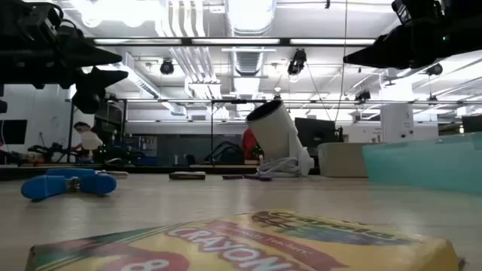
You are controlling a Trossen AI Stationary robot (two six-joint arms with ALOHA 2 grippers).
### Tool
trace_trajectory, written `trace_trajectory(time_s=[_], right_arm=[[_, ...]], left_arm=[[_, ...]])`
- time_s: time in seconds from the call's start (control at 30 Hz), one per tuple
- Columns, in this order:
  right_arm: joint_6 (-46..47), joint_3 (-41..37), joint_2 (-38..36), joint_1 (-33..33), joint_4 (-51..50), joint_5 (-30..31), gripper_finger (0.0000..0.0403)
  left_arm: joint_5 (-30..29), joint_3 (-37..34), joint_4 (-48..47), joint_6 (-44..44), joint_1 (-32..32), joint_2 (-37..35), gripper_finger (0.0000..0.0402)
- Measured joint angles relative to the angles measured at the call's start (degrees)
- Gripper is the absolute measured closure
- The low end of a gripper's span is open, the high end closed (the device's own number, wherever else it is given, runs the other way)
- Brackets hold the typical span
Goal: Pick & Place School Supplies
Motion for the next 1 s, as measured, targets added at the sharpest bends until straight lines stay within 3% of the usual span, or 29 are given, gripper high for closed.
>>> trace_trajectory(time_s=[1.0], right_arm=[[0.01,0.00,0.00,0.02,-0.02,0.02,0.0147]], left_arm=[[0.01,0.00,0.00,0.01,0.02,-0.01,0.0239]])
